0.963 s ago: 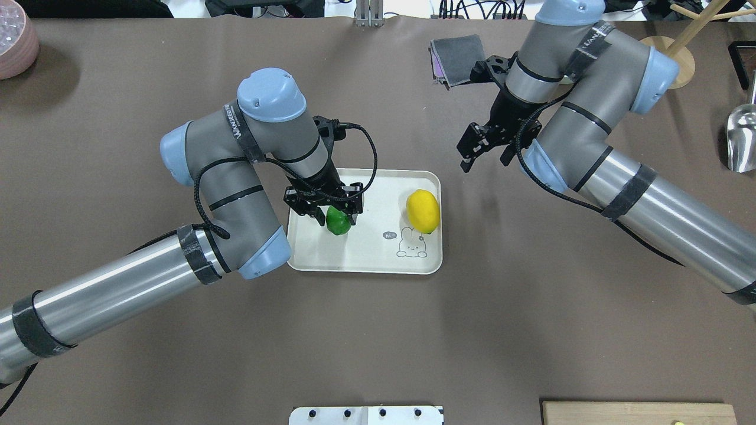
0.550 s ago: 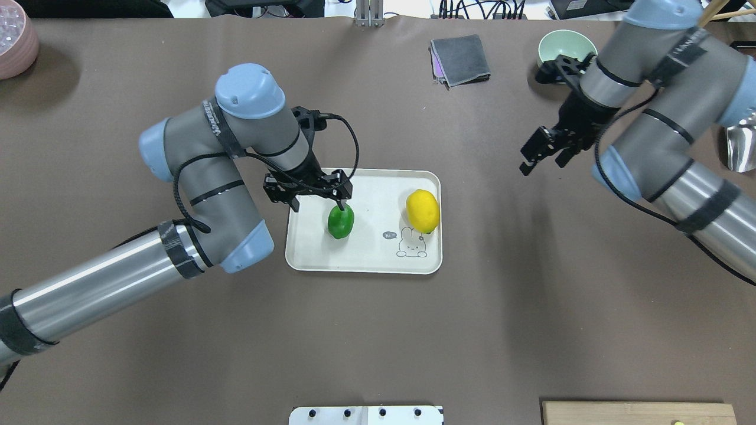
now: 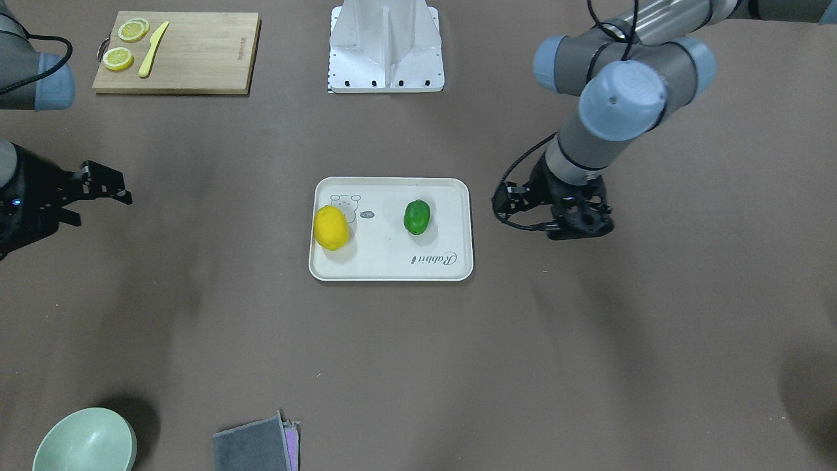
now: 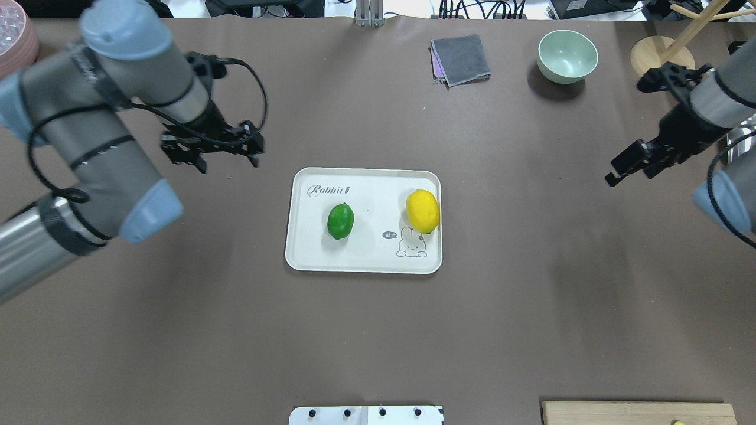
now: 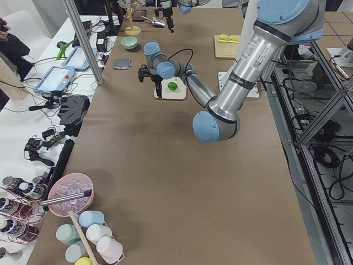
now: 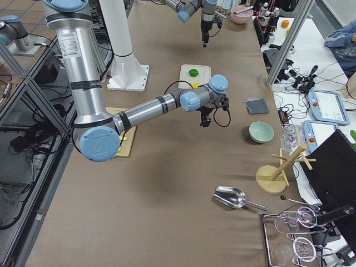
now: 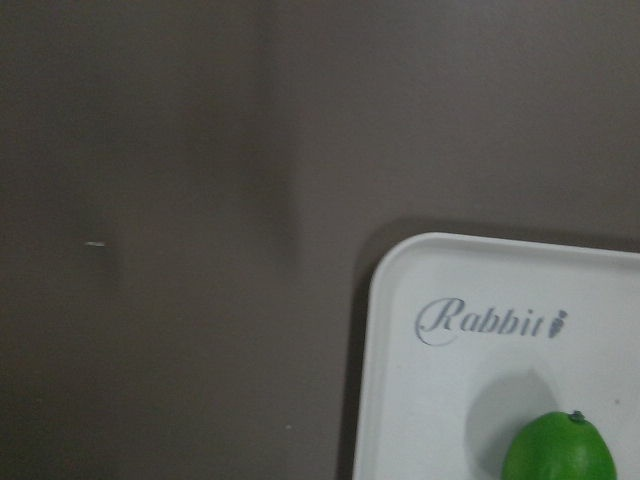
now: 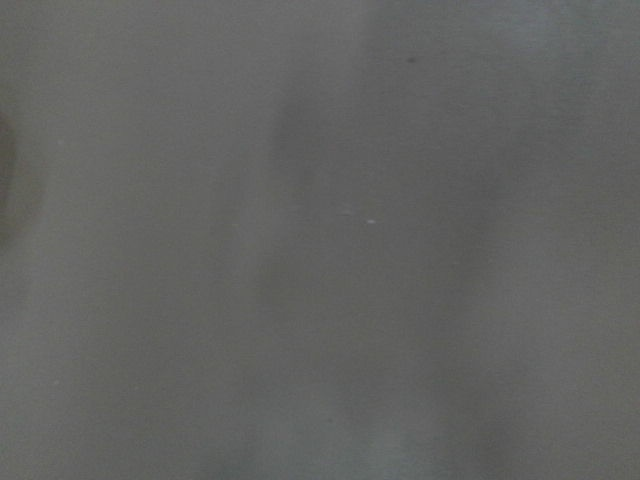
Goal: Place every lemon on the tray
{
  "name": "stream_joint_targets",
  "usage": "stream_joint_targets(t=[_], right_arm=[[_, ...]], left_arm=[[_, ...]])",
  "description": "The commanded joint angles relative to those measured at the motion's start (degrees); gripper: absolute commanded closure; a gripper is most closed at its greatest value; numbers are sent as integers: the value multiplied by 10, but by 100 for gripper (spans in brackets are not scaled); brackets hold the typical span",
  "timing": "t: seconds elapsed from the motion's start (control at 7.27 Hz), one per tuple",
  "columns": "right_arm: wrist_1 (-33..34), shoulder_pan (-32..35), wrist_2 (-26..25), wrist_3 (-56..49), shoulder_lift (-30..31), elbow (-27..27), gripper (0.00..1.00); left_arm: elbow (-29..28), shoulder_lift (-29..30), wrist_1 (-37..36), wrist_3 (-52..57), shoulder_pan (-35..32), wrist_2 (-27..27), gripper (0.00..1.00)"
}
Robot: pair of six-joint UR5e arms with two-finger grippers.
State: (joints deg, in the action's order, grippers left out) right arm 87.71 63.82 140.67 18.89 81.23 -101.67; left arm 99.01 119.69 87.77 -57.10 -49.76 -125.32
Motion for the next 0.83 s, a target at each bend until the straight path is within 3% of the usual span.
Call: stream_joint_targets(t=[0.0, 0.28, 0.55, 0.69], right_arm=[[2, 75, -40, -18, 61, -4, 1], [4, 117, -38, -22, 97, 13, 1], [-1, 167, -39, -70, 91, 82, 2], [0, 194, -41, -94, 91, 91, 3]], left_arm=[[25, -100, -10, 147, -101, 10, 2], [15, -176, -8, 279, -176, 9, 2], [-11, -224, -9, 419, -268, 5, 2], [-34, -247, -5, 473, -297, 3, 2]])
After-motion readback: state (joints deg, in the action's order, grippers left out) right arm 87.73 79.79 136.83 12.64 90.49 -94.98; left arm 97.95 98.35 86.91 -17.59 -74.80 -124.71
